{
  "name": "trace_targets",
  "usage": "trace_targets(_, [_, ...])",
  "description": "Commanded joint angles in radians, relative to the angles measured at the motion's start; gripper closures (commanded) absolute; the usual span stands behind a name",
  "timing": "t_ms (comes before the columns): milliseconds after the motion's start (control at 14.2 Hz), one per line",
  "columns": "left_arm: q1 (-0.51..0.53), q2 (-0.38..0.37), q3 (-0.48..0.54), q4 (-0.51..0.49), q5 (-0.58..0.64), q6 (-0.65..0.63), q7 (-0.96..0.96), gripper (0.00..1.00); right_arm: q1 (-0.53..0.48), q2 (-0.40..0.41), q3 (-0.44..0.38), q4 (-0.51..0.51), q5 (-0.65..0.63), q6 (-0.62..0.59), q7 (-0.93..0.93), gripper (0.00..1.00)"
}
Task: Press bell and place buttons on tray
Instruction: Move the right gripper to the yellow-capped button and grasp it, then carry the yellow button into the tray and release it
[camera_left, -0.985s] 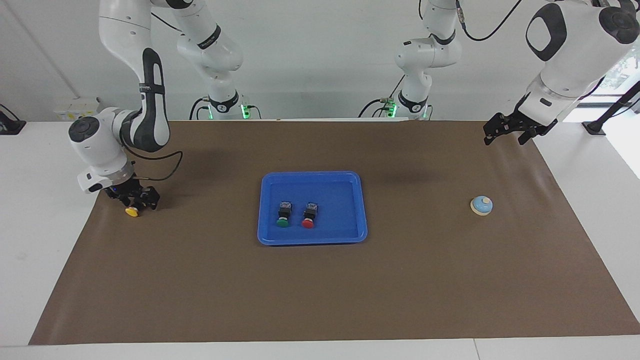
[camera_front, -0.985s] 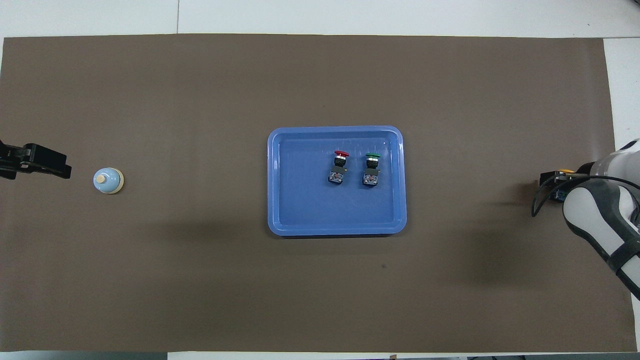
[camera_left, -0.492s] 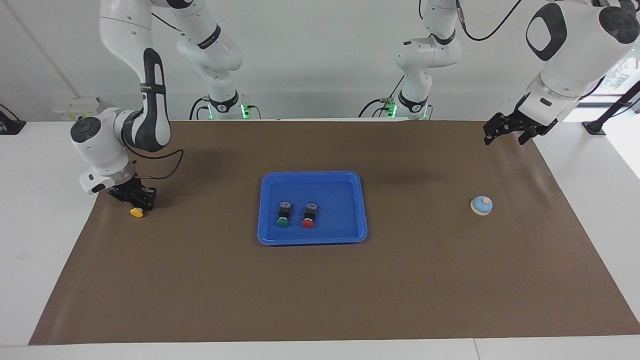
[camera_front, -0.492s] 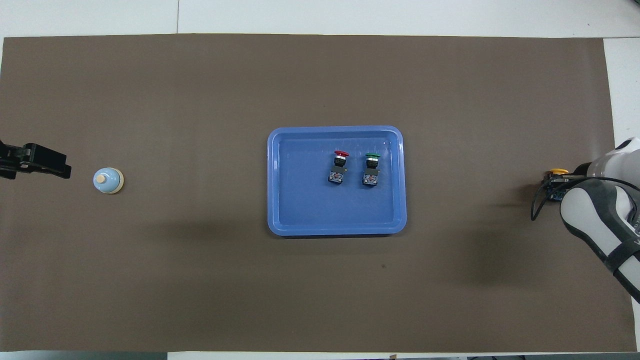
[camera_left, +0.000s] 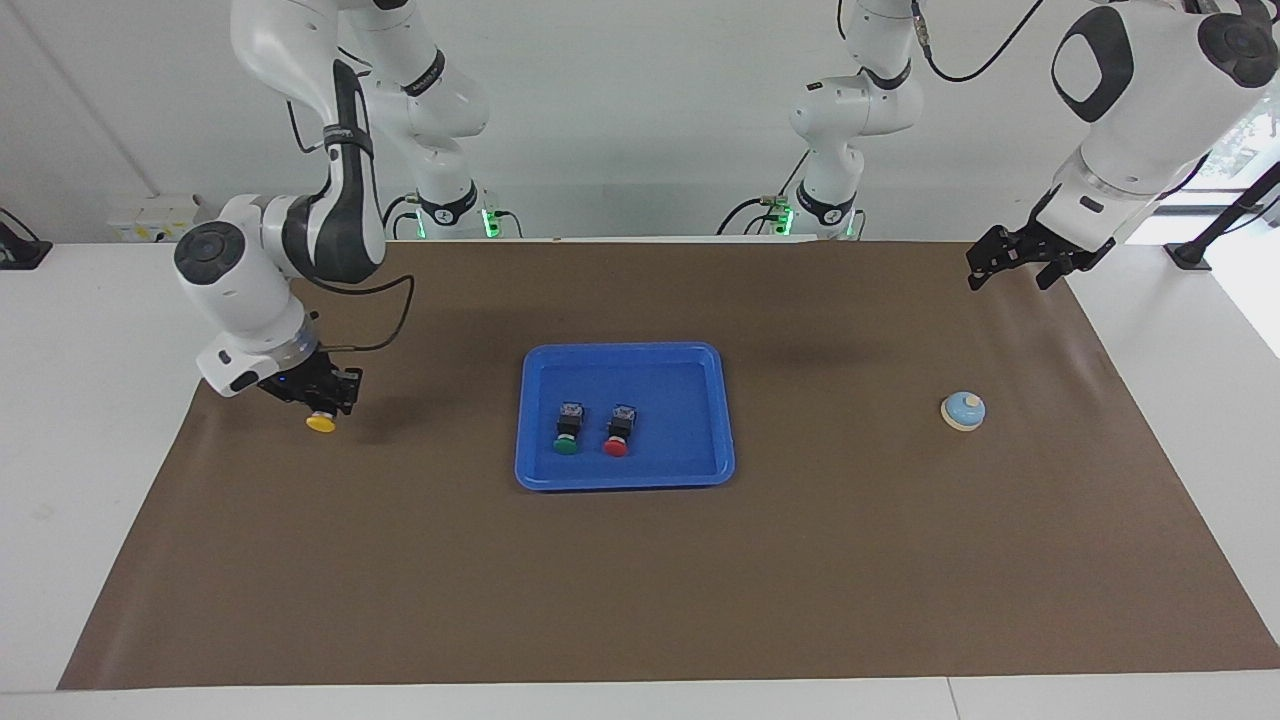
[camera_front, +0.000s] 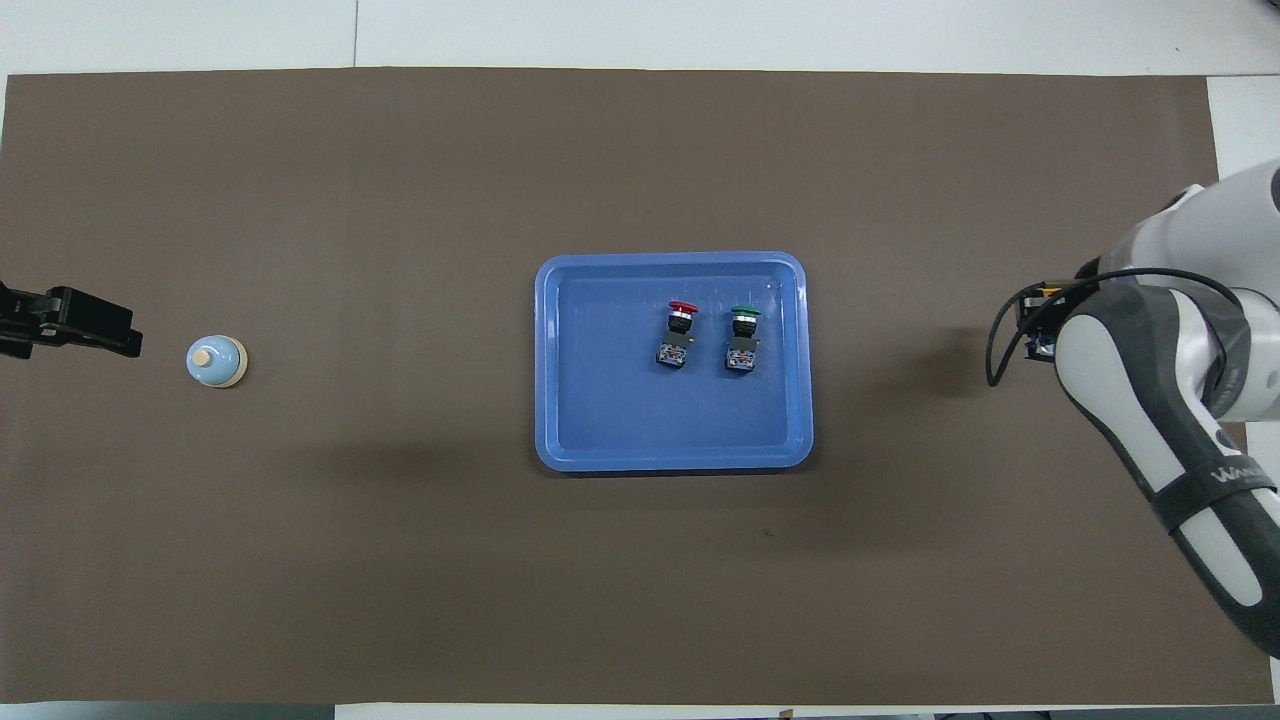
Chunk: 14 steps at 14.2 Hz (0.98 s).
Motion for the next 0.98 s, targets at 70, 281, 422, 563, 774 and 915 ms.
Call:
trace_targets(70, [0.002,-0.023,0.001,-0.021,-0.004,0.016,-0.006,0.0,0.198,0.033,-0.001,0.1,0.005,-0.068,0.261,1.0])
trace_targets(281, [0.002,-0.023,0.001,-0.021,-0.004,0.016,-0.006,0.0,0.372,0.036,-0.001,0.109,0.051,-0.018,0.501,1.0])
trace_targets(422, [0.002,-0.023,0.001,-0.021,-0.004,0.016,-0.006,0.0,0.48,0.073,-0.003,0.149,0.099,0.001,0.593,1.0])
trace_targets(563, [0.002,-0.023,0.001,-0.021,-0.004,0.016,-0.006,0.0,0.556,0.152,-0.003,0.237,0.094,0.027,0.665,1.0])
trace_targets(774, [0.002,-0.023,0.001,-0.021,-0.004,0.016,-0.006,0.0,0.622,0.245,-0.004,0.275,0.077,0.139,0.705,1.0])
trace_targets(915, [0.002,-0.023,0.001,-0.021,-0.004,0.016,-0.006,0.0,0.665,0.301,-0.007,0.276,0.076,0.199,0.725,1.0])
